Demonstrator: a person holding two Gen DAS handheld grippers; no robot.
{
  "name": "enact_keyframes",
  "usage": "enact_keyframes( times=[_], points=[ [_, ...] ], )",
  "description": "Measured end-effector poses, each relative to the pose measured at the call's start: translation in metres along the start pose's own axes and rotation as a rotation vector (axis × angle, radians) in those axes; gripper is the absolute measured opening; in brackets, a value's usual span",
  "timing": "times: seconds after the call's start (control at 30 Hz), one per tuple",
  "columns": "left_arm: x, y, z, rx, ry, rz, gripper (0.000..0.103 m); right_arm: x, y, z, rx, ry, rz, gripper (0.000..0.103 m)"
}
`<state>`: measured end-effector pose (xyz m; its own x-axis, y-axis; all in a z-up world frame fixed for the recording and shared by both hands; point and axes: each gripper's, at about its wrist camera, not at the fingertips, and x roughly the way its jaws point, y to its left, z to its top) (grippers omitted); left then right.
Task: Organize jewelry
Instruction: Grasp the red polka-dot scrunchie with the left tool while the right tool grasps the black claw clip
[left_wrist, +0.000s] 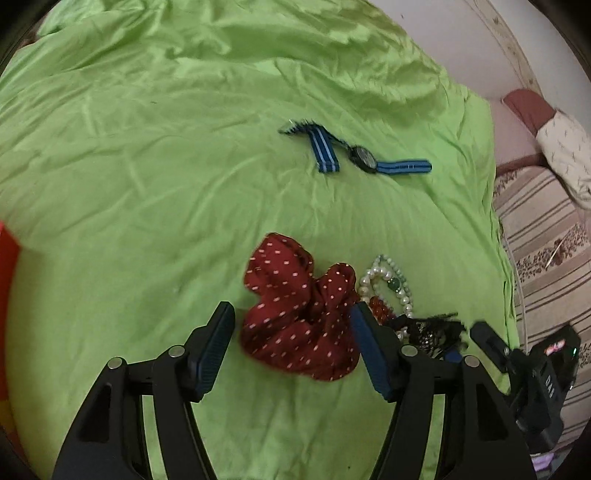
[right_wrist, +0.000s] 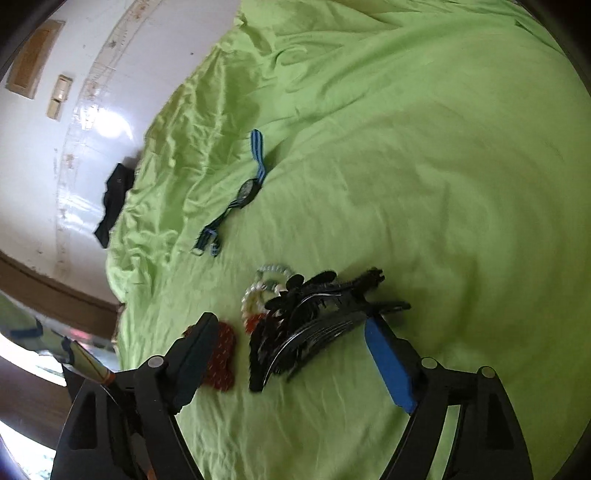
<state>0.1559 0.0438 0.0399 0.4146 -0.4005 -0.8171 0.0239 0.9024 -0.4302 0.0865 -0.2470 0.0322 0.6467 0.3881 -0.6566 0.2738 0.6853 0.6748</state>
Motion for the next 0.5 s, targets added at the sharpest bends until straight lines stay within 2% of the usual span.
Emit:
enact_keyframes(
  times=[0.1, 0.13, 0.17, 0.2, 0.23, 0.27, 0.33, 0.43, 0.5],
  points=[
    [0.009, -0.006, -0.002, 0.032, 0.02, 0.035, 0.062, 0.011, -0.002, 0.005, 0.019, 0.004, -0.06, 0.085],
    [0.01, -0.008, -0.003, 0.041, 0.022, 0.051, 0.045, 0.013, -0.002, 0.006, 0.013, 0.007, -0.077, 0.081],
    [0.01, -0.008, -0.003, 0.046, 0.026, 0.055, 0.034, 0.015, -0.001, 0.007, -0.001, 0.005, -0.102, 0.076],
    [0.011, -0.009, -0.004, 0.047, 0.042, 0.044, 0.015, 0.015, -0.001, 0.007, -0.015, 0.004, -0.117, 0.063],
    [0.011, -0.008, -0.005, 0.039, 0.055, 0.031, 0.011, 0.016, 0.0, 0.008, -0.034, 0.008, -0.116, 0.046],
    [0.009, -0.007, -0.006, 0.032, 0.06, 0.021, 0.011, 0.015, 0.0, 0.008, -0.057, 0.019, -0.109, 0.033],
    [-0.001, -0.011, -0.013, 0.042, 0.053, 0.019, 0.01, 0.011, 0.001, 0.008, -0.081, 0.036, -0.098, 0.017],
    [-0.019, -0.017, -0.025, 0.058, 0.041, 0.012, 0.009, -0.005, 0.004, 0.005, -0.131, 0.028, -0.108, 0.006],
    [-0.034, -0.022, -0.033, 0.072, 0.024, 0.01, 0.009, -0.016, 0.003, 0.001, -0.145, 0.03, -0.1, 0.005]
  ],
)
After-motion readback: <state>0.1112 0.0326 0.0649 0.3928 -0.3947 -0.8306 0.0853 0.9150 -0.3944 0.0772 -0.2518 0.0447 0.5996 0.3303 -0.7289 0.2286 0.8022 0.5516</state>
